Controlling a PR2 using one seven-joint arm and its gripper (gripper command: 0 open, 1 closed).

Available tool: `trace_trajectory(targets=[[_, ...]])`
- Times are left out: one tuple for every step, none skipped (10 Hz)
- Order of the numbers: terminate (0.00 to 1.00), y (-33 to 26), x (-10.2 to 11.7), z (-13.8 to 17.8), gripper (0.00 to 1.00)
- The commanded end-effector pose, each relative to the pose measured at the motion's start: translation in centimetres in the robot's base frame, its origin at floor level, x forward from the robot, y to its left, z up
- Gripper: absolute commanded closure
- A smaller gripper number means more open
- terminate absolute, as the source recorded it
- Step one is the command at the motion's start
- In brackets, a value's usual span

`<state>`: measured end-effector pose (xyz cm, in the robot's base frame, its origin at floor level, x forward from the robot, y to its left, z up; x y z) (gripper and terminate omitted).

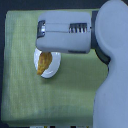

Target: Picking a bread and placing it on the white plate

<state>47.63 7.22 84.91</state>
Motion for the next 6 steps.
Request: trace_trajectory(targets=[[0.00, 1.48, 0.77, -4.01, 1.00], [0.00, 1.55, 1.21, -4.15, 1.00], [0.00, 1.88, 0.85, -4.51, 1.00], [0.00, 2.15, 0.54, -4.70, 1.00], [0.00, 2.15, 0.62, -4.66, 1.00], [0.00, 2.20, 0.55, -4.56, 1.00]])
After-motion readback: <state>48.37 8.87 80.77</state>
